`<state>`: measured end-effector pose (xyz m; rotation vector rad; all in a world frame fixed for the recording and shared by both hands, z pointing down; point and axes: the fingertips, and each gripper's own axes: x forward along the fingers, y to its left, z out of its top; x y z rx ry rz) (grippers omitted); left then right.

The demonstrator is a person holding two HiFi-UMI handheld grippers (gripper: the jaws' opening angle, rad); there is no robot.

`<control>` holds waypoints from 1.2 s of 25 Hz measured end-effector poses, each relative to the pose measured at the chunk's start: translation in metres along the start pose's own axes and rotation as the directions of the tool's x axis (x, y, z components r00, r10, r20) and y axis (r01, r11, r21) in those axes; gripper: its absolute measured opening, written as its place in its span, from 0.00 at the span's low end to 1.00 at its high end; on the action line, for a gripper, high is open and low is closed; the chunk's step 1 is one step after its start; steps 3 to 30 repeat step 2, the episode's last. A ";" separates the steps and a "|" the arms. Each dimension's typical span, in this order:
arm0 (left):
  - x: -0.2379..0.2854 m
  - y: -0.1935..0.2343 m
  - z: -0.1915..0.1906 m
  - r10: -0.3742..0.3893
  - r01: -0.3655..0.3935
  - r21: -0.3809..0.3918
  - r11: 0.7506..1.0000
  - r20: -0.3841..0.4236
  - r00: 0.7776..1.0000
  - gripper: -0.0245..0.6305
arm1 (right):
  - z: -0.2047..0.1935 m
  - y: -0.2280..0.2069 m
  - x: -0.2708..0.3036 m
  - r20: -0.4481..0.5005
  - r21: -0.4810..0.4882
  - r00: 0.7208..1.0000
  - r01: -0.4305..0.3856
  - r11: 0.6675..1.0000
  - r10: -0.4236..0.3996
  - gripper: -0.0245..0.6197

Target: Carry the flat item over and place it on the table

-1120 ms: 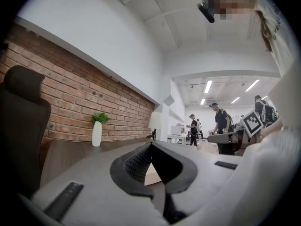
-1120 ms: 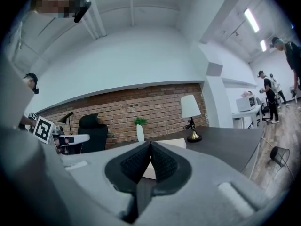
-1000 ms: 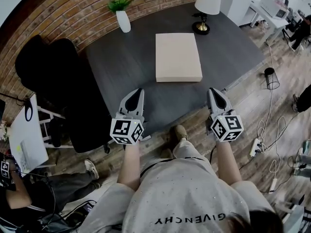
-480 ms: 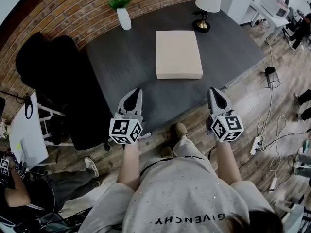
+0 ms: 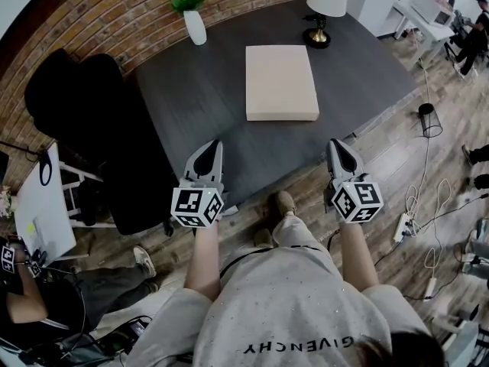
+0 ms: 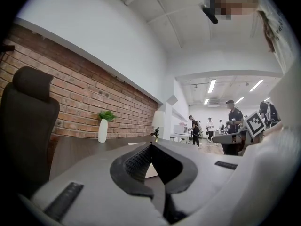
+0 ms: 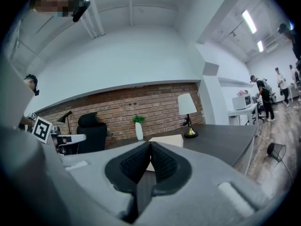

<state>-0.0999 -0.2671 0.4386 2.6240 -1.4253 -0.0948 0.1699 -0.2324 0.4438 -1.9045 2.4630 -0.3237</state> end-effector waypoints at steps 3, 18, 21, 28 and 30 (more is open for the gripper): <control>0.000 -0.001 -0.001 0.000 0.000 -0.004 1.000 -0.002 1.000 0.03 | -0.002 -0.002 -0.001 -0.004 0.008 1.000 0.002 1.000 -0.002 0.04; 0.000 -0.001 -0.001 0.000 0.000 -0.004 1.000 -0.002 1.000 0.03 | -0.002 -0.002 -0.001 -0.004 0.008 1.000 0.002 1.000 -0.002 0.04; 0.000 -0.001 -0.001 0.000 0.000 -0.004 1.000 -0.002 1.000 0.03 | -0.002 -0.002 -0.001 -0.004 0.008 1.000 0.002 1.000 -0.002 0.04; 0.000 -0.001 -0.001 0.000 0.000 -0.004 1.000 -0.002 1.000 0.03 | -0.002 -0.002 -0.001 -0.004 0.008 1.000 0.002 1.000 -0.002 0.04; 0.000 -0.001 -0.001 0.000 0.000 -0.004 1.000 -0.002 1.000 0.03 | -0.002 -0.002 -0.001 -0.004 0.008 1.000 0.002 1.000 -0.002 0.04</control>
